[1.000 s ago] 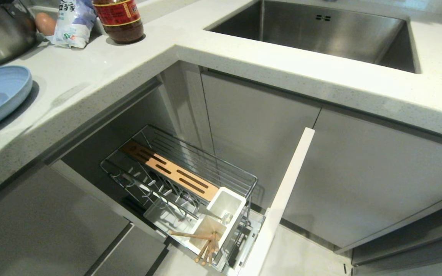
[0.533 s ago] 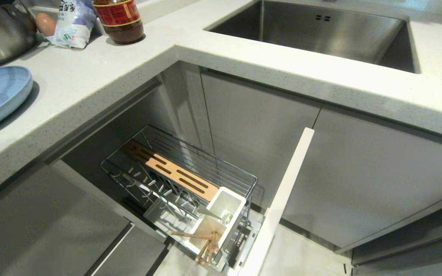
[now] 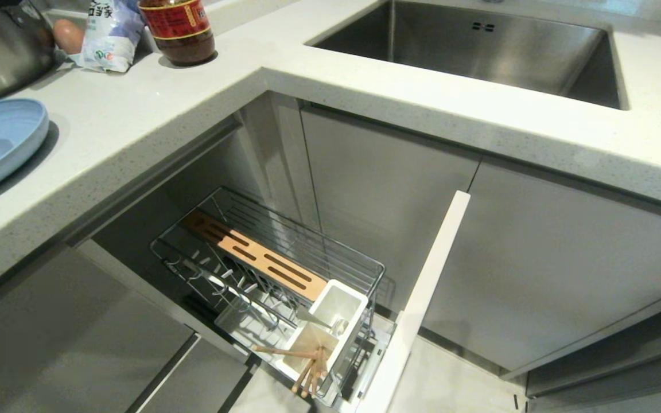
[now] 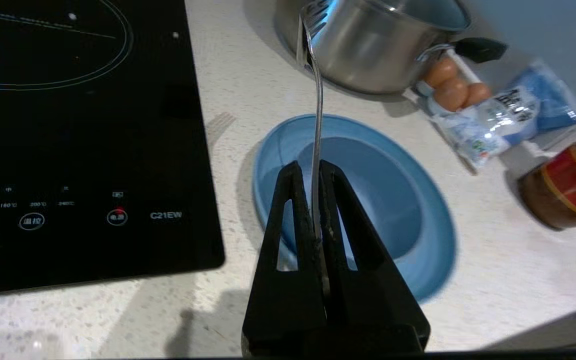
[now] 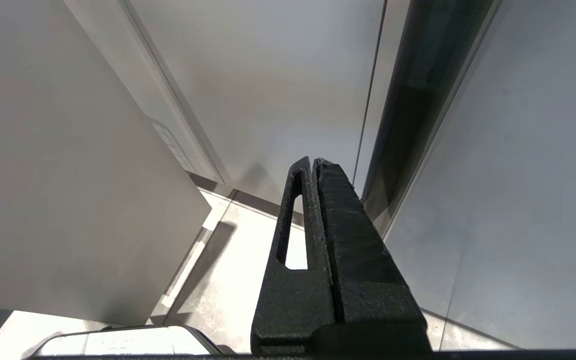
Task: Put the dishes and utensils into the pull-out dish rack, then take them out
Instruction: Take the fork out of the cupboard
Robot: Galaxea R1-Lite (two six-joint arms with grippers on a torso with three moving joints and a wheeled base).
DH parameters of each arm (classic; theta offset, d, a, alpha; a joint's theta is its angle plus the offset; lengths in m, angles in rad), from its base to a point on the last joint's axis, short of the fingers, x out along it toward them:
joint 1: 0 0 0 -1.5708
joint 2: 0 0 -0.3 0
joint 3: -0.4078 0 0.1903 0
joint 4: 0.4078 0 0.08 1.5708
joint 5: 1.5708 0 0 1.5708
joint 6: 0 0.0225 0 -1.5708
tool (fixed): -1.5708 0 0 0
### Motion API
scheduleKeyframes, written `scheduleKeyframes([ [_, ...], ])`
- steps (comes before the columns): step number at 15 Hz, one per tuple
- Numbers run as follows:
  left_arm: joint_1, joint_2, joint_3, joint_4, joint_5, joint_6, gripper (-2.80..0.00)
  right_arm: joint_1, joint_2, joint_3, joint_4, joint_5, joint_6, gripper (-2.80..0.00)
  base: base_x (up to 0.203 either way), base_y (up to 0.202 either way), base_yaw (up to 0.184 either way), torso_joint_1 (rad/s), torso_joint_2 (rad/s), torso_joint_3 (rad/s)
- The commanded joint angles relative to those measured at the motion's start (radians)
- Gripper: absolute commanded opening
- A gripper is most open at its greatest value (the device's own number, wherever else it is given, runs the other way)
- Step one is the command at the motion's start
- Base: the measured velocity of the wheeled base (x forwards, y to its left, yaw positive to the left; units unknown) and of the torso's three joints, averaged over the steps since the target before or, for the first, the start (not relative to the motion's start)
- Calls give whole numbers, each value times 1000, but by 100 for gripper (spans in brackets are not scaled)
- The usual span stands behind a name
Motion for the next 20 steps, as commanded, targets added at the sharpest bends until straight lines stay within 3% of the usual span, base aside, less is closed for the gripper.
scheduleKeyframes([
  [1,15,-30,151,-138,1,16,-280,0,-4,0,0,0,0,-280,0,0,0,0,0,0],
  [3,16,-38,215,-180,1,24,-280,0,-4,0,0,0,0,-280,0,0,0,0,0,0],
  [10,11,-11,283,-211,-36,22,-280,0,-4,0,0,0,0,-280,0,0,0,0,0,0],
  [20,7,60,283,-232,-136,14,-280,0,-4,0,0,0,0,-280,0,0,0,0,0,0],
])
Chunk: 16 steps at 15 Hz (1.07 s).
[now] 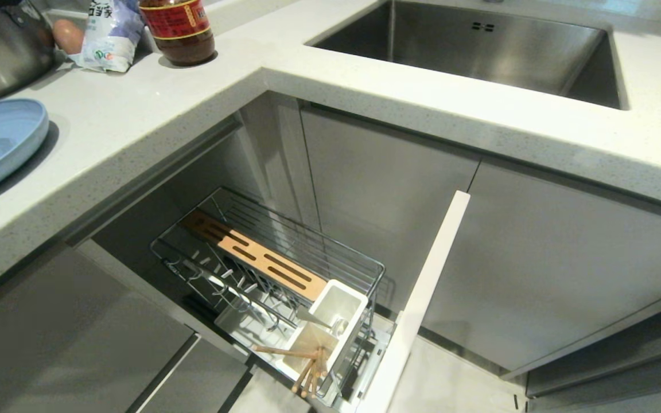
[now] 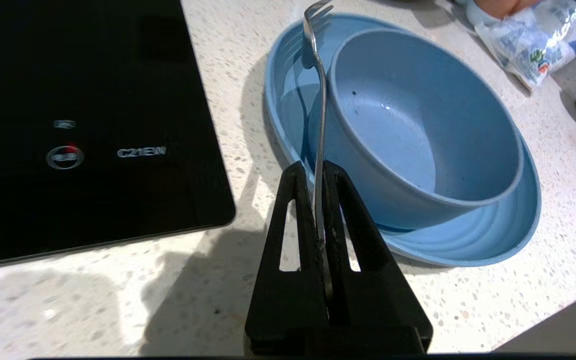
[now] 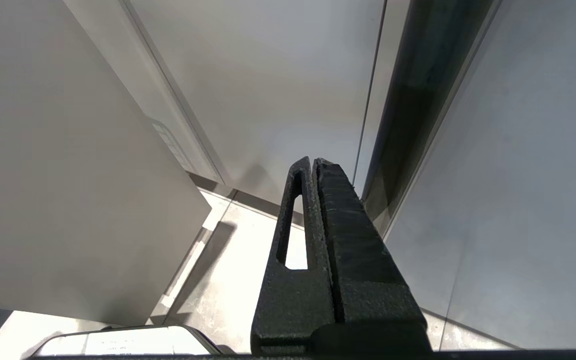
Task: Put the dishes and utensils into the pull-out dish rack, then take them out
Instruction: Take the fork out of the cupboard
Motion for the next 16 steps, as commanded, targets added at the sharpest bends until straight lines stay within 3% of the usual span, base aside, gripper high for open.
scheduleKeyframes([
  [1,1,28,1,-31,-16,-9,-280,0,-3,0,0,0,0,-280,0,0,0,0,0,0],
  [7,1,42,3,-58,-63,-25,-280,0,-4,0,0,0,0,-280,0,0,0,0,0,0],
  [15,8,42,25,-58,-73,-26,-280,0,-4,0,0,0,0,-280,0,0,0,0,0,0],
  [16,8,42,23,-59,-73,-26,0,0,-4,0,0,0,0,-280,0,0,0,0,0,0],
])
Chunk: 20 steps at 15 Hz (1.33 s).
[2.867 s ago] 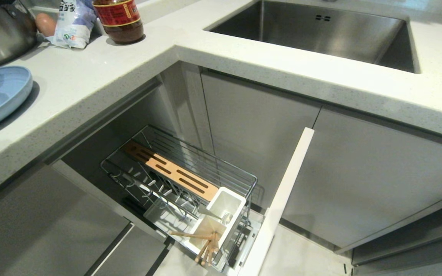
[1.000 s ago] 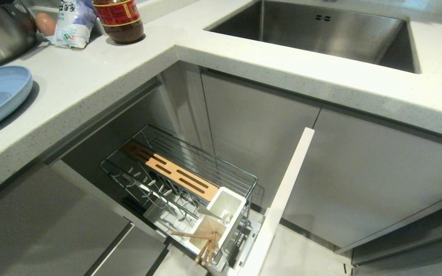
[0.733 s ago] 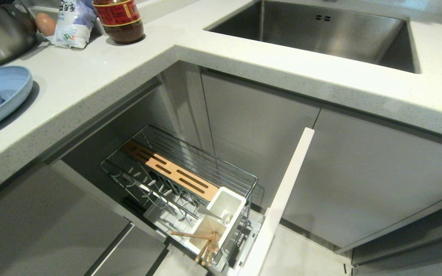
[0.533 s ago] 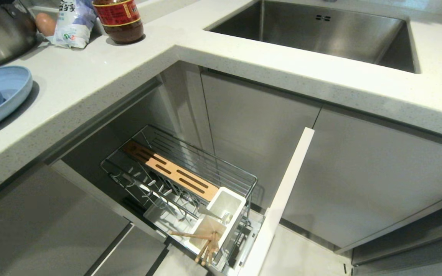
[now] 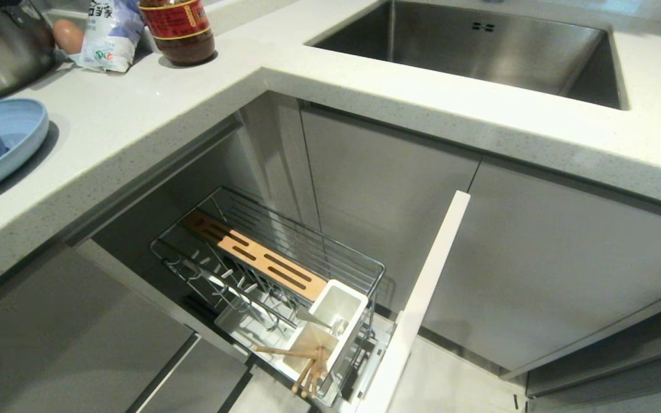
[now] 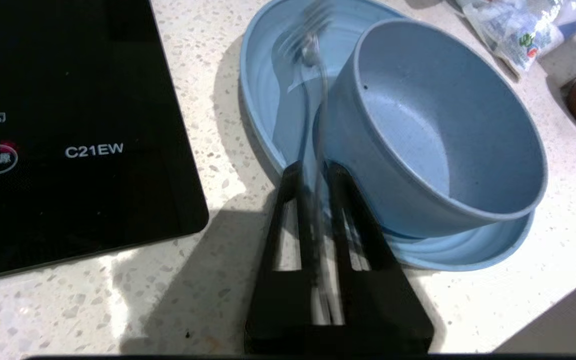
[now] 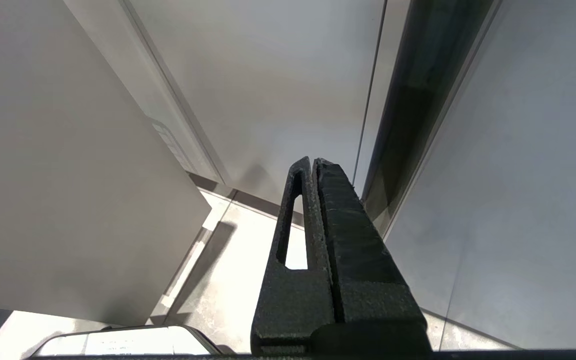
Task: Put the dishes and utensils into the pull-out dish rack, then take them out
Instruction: Take the fork out of the cupboard
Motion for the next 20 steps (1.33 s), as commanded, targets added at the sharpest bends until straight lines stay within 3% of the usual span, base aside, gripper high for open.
scheduleKeyframes([
  [1,1,1,0,-3,-1,-3,0,0,-4,0,0,0,0,-280,0,0,0,0,0,0],
  [11,2,-119,-64,-40,35,11,0,0,-4,0,0,0,0,-280,0,0,0,0,0,0],
  [12,1,-142,-91,-55,37,21,-280,0,-4,0,0,0,0,-280,0,0,0,0,0,0],
  [17,-18,-165,-336,-51,49,28,-280,0,-4,0,0,0,0,-280,0,0,0,0,0,0],
  [20,-121,-91,-620,30,101,27,-280,0,-4,0,0,0,0,-280,0,0,0,0,0,0],
])
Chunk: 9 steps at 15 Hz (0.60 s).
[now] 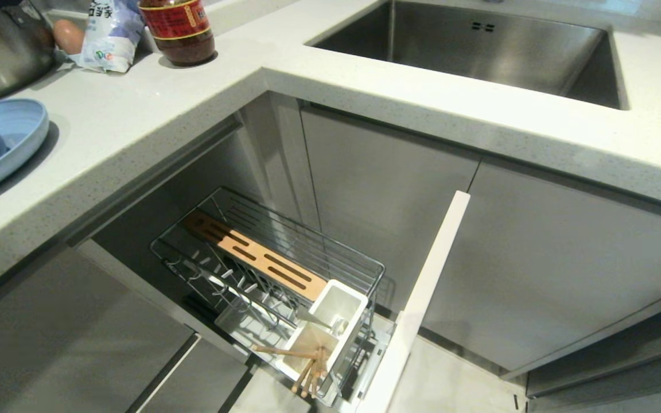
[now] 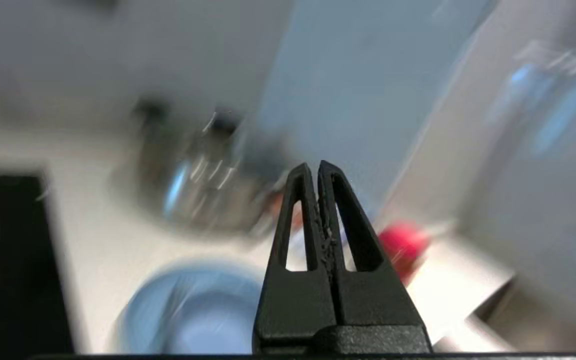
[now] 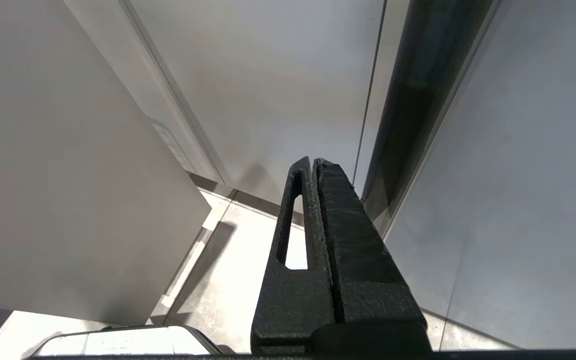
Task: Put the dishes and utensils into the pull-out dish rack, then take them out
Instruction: Take the fork out of the cupboard, then take the chopsticks out of the cupboard
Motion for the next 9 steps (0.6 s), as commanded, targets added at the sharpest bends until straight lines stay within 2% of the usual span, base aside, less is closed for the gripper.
scheduleKeyframes([
  [1,-143,94,-256,94,65,-5,-280,0,-4,0,-1,-1,0,-280,0,0,0,0,0,0],
  [3,-389,192,-411,203,172,-7,-280,0,-3,0,-1,-1,0,-280,0,0,0,0,0,0],
  [5,-641,293,-497,278,284,-10,-280,0,-4,0,-1,-1,0,-280,0,0,0,0,0,0],
  [7,-859,366,-491,318,397,-25,-280,0,-4,0,-1,-1,0,-280,0,0,0,0,0,0],
  [9,-1043,409,-432,337,458,-40,-280,0,-4,0,-1,-1,0,-280,0,0,0,0,0,0],
])
